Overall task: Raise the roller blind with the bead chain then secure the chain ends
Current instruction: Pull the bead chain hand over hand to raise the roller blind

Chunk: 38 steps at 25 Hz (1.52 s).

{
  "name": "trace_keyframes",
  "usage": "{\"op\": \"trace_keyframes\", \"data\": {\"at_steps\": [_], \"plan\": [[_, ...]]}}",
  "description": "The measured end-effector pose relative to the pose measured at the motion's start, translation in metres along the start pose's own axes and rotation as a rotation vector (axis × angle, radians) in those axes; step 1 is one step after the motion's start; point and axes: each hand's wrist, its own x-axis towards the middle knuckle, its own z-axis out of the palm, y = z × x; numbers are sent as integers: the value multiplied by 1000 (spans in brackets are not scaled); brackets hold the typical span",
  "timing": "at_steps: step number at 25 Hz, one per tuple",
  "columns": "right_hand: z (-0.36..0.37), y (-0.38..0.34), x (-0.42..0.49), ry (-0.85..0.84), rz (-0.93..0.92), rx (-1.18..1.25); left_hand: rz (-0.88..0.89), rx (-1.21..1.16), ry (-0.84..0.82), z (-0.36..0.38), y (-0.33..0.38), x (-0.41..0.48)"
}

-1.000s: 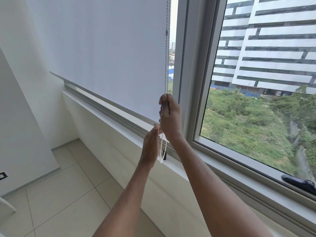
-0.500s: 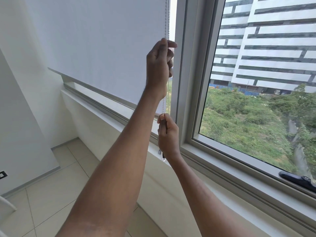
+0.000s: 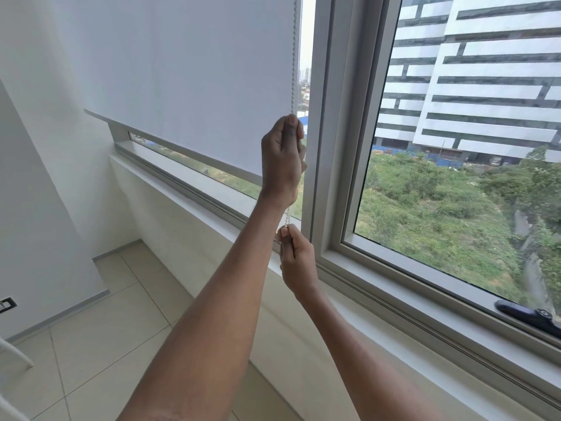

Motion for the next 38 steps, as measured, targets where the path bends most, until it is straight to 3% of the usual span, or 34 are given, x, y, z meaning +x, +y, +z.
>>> {"op": "trace_keyframes", "data": {"at_steps": [4, 6, 9, 13, 16, 21, 29, 33, 38], "plan": [[-13, 24, -15, -170, 167, 19, -52, 29, -43, -15, -31, -24], [-25, 18, -8, -88, 156, -15, -90, 62, -34, -22, -46, -38], [-35, -30, 24, 96, 38, 35, -141, 97, -25, -31, -72, -57], [-29, -126, 90, 10, -177, 241, -219, 98, -39, -30, -83, -73], [-29, -162, 126, 14, -218, 162, -211, 133, -42, -28, -87, -74], [-20, -142, 122, 100, -288, 76, -220, 162, -66, -31, -98, -79], [-17, -80, 79, 103, -189, 46, -221, 243, -114, -56, -110, -92], [-12, -47, 51, 74, -145, 23, -208, 134, -37, -53, -80, -63], [2, -22, 22, 59, -101, 3, -74, -61, -124, -23, -17, -5]]}}
